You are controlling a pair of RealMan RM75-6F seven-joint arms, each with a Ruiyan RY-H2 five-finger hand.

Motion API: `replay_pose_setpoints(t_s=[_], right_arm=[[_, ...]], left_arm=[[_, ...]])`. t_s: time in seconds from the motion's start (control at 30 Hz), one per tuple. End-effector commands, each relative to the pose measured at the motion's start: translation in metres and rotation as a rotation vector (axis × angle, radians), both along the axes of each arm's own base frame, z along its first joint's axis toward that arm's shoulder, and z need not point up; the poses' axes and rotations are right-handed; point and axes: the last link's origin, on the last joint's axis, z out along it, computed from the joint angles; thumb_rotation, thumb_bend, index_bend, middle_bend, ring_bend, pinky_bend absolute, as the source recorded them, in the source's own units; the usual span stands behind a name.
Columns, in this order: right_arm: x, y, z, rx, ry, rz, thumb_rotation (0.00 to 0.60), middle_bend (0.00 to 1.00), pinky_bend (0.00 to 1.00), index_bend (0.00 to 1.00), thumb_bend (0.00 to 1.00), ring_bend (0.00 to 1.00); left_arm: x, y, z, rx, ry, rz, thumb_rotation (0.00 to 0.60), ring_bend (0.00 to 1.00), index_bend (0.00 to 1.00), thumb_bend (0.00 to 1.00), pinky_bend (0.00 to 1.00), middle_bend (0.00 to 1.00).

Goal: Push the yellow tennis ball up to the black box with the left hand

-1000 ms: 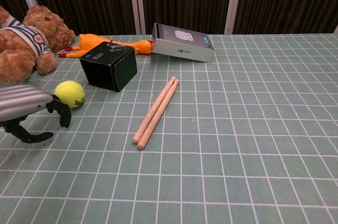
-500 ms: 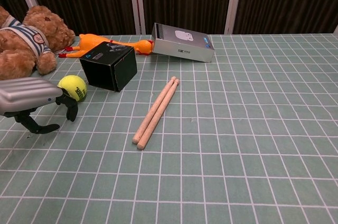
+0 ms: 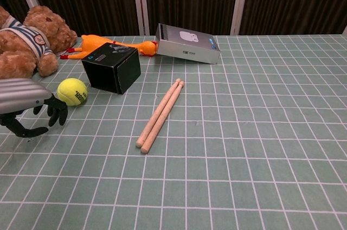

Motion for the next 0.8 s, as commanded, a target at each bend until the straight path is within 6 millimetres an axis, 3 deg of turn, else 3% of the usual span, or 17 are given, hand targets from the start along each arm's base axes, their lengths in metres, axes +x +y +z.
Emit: replay_pose_setpoints(t_s=[0.03, 0.43, 0.63, 0.8], right_arm=[[0.001, -0.001, 0.000, 0.001, -0.001, 0.003, 0.600, 0.00, 0.00, 0.00, 0.34, 0.00], [0.001, 0.001, 0.002, -0.006, -0.011, 0.010, 0.600, 0.00, 0.00, 0.00, 0.34, 0.00], [0.001, -0.001, 0.001, 0.004, -0.011, 0.015, 0.600, 0.00, 0.00, 0.00, 0.34, 0.00], [0.001, 0.000, 0.002, 0.005, -0.017, 0.020, 0.600, 0.00, 0.00, 0.00, 0.34, 0.00]], left_arm=[[-0.002, 0.005, 0.002, 0.016, 0.006, 0.009, 0.600, 0.36, 0.40, 0.42, 0.45, 0.47], [-0.001, 0.034, 0.000, 0.081, 0.036, 0.029, 0.600, 0.36, 0.41, 0.42, 0.44, 0.48], [0.005, 0.044, -0.004, 0.103, 0.088, 0.002, 0.600, 0.33, 0.45, 0.42, 0.26, 0.48], [0.014, 0.056, -0.012, 0.125, 0.111, -0.008, 0.600, 0.31, 0.47, 0.42, 0.19, 0.47]])
